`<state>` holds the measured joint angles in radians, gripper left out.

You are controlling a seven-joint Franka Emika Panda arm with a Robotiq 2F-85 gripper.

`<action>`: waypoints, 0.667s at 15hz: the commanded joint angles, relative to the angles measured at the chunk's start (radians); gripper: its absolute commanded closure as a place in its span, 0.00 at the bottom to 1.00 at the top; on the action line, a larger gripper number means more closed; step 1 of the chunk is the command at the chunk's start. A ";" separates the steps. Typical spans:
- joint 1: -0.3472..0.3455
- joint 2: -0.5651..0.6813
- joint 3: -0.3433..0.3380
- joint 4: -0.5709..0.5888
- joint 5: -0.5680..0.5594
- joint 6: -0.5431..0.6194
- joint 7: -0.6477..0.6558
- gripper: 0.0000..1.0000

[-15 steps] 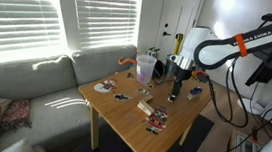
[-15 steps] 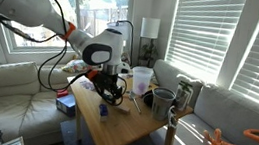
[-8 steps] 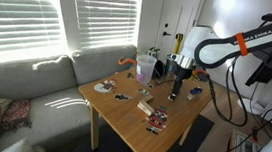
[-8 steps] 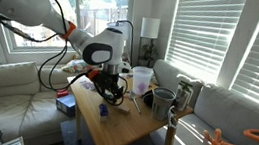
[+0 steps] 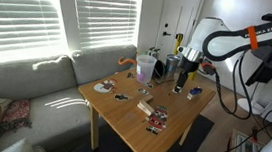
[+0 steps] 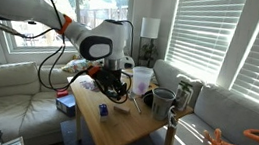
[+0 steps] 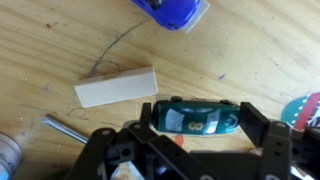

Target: Place the toy cars on top of two stacked wooden blocks each

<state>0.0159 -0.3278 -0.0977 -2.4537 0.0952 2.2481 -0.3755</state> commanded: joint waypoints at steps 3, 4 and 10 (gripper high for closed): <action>-0.020 -0.056 -0.046 -0.027 -0.056 -0.050 -0.108 0.39; -0.023 -0.055 -0.055 -0.027 -0.061 -0.050 -0.127 0.39; -0.025 -0.038 -0.096 -0.022 -0.057 -0.031 -0.226 0.39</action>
<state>-0.0077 -0.3527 -0.1757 -2.4641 0.0467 2.2162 -0.5447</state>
